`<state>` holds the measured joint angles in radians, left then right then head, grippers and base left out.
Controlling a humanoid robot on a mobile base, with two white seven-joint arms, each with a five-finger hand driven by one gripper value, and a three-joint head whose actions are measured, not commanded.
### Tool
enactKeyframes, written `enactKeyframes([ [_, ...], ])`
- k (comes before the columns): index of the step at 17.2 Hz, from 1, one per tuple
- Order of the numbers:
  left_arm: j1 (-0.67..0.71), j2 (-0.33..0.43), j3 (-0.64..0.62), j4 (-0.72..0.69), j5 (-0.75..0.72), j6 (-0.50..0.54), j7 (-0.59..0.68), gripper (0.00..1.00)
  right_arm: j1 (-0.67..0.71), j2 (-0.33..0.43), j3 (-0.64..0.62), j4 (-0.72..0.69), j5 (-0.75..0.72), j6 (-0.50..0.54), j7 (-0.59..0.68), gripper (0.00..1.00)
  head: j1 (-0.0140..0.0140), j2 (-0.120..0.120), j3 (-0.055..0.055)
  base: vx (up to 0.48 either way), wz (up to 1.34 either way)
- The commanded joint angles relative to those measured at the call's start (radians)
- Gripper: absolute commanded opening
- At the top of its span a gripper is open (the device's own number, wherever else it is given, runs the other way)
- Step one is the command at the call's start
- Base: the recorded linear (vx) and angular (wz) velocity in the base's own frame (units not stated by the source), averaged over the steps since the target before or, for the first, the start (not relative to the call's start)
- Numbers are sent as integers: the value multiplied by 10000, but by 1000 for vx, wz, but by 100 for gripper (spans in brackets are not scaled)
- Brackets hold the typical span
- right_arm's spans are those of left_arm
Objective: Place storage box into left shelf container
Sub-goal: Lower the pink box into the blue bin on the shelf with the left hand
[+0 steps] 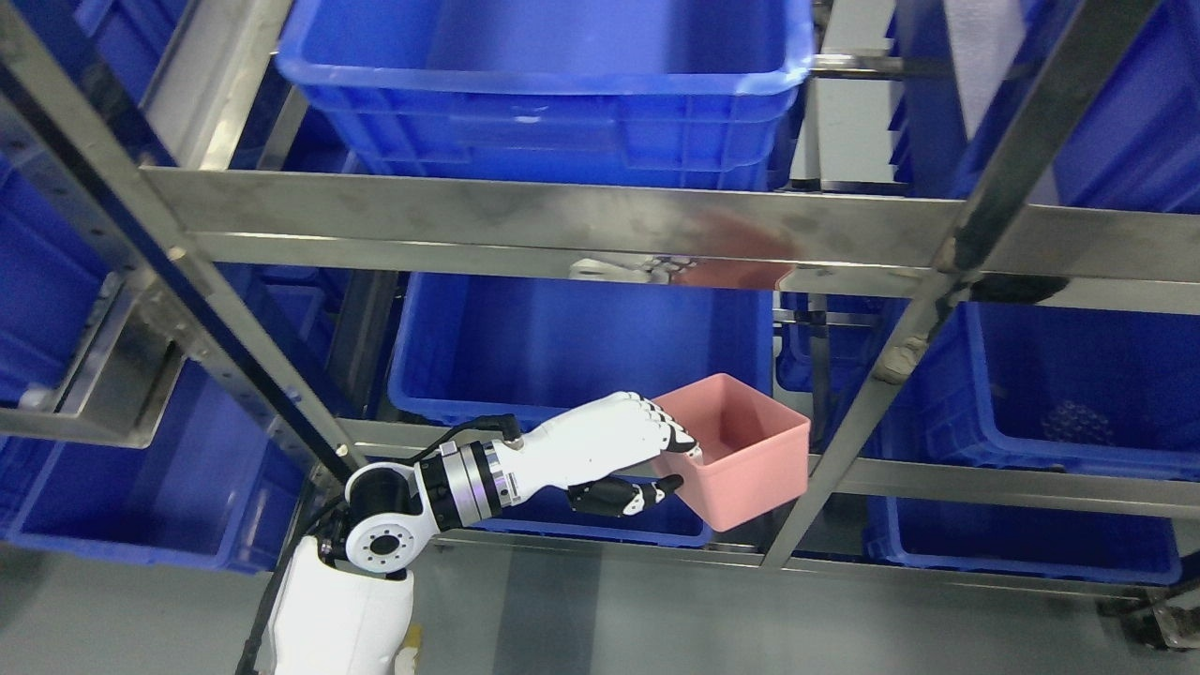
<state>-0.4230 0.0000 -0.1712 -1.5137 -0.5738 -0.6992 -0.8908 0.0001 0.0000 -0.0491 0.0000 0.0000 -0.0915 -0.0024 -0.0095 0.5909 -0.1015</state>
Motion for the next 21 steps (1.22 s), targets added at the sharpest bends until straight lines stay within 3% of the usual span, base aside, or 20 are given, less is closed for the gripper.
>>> enactKeyframes([
  [1,-263,175,1508,1543,-1026,13,240,3,76,-175,0,-175,-31,-5,24,100,0,0,0,57,-270],
  [6,-708,175,3182,2128,-1303,28,287,3,76,-175,0,-175,-31,-5,24,100,0,0,0,38,-190],
  [9,-770,175,3506,2281,-1303,28,287,3,76,-175,0,-175,-31,-5,24,100,0,0,0,13,-27],
  [14,-1046,175,3982,2971,-1303,28,516,13,76,-175,0,-175,-16,-5,24,100,0,0,0,0,0],
  [16,-1184,175,3875,3003,-1303,28,1112,26,76,-175,0,-175,-31,-5,24,100,0,0,0,0,0],
  [18,-1246,175,3691,3232,-1303,43,1544,58,76,-175,0,-175,-31,-5,24,100,0,0,0,0,0],
  [21,-1261,175,3614,3279,-1150,-18,1576,71,76,-175,0,-175,-31,-5,24,100,0,-1,0,0,0],
])
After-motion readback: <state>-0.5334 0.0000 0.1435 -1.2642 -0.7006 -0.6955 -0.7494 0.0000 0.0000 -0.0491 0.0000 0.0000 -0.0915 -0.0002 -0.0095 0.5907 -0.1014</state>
